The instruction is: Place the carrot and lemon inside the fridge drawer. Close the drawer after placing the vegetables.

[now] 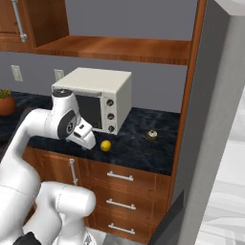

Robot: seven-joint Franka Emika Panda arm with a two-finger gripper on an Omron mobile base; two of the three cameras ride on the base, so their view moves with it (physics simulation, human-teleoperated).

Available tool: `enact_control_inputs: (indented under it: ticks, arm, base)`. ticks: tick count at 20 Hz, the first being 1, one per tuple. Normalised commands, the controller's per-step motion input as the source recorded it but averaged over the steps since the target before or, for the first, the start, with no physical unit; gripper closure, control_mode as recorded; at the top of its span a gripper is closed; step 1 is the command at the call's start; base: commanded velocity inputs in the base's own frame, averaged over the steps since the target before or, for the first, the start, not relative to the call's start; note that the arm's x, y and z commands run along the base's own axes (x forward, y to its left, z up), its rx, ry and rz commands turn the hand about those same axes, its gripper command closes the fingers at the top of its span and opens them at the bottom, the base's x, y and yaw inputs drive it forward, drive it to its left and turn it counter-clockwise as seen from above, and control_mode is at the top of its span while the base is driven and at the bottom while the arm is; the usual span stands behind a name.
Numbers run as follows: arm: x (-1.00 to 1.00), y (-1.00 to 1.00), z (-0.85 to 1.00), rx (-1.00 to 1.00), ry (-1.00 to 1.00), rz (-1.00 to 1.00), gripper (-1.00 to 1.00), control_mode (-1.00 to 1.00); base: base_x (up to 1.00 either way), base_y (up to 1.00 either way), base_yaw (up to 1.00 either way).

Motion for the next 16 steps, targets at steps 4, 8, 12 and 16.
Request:
enact_control_inputs:
  ticks: [4, 8, 12, 16]
  arm:
    - [0.70, -0.33, -0.78, 0.00, 0.08, 0.06, -1.00, -1.00]
    - [0.77, 0.00, -0.62, 0.00, 0.00, 0.11, -1.00, -1.00]
    - [0.68, 0.00, -0.31, 0.00, 0.02, 0.09, -1.00, -1.00]
    - [0.56, -0.04, -0.26, 0.00, 0.08, 0.07, -1.00, -1.00]
  base:
    - [0.00, 0.00, 0.00]
    - [0.00, 0.00, 0.00]
    - [0.00, 0.00, 0.00]
    - [0.00, 0.00, 0.00]
